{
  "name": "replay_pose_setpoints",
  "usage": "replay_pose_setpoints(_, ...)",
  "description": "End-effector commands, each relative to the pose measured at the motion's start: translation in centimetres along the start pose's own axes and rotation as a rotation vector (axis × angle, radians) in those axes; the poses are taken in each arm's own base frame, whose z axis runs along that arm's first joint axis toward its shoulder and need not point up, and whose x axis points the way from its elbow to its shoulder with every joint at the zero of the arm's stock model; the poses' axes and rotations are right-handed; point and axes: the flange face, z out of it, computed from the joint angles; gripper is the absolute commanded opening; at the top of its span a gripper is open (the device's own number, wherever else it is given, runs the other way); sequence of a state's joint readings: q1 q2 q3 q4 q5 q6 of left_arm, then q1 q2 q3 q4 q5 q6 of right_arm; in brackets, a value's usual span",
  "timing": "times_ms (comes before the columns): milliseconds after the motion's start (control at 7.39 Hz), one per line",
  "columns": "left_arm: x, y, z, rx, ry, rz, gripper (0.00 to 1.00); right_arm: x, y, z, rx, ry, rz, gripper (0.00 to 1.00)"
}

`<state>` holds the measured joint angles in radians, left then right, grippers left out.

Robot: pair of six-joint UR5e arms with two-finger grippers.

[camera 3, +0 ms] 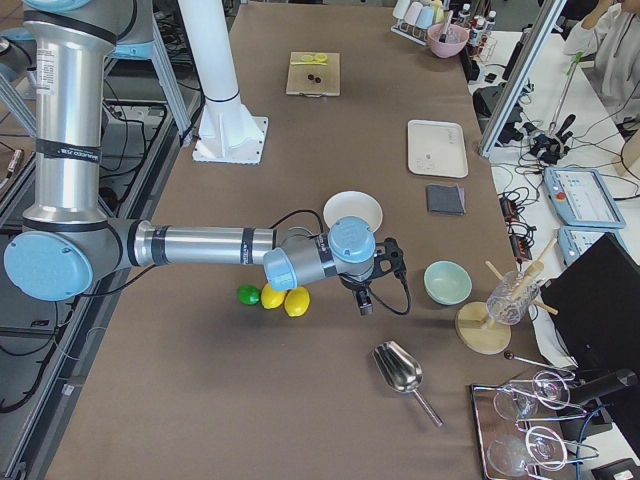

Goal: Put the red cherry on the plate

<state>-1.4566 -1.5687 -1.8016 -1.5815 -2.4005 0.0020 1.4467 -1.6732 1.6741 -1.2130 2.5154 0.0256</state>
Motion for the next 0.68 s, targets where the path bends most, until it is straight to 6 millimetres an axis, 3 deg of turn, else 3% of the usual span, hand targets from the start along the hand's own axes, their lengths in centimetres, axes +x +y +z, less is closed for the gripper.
replay_pose_setpoints(0,0.2,0.3,0.6,-0.013,-0.003,0.002,0.98,-7.3,-4.5,5.4,-0.07,-0.075,0.013,0.99)
replay_pose_setpoints(135,0.2,0.6,0.7,-0.017,-0.001,0.002,0.98,-12.3,-6.8,9.6,-0.102,-0.026,0.006,0.89)
replay_pose_setpoints(271,0.3,0.6,1.0,-0.021,0.0,0.004,0.98,-15.0,-7.9,12.6,-0.108,0.008,-0.056,0.9)
replay_pose_setpoints(406,0.4,0.6,1.0,-0.022,0.0,0.005,0.98,-15.2,-8.0,13.6,-0.123,0.009,-0.044,0.91)
replay_pose_setpoints(541,0.6,0.6,1.3,-0.028,0.002,0.007,0.98,-16.6,-8.7,15.1,-0.133,0.005,0.003,0.96)
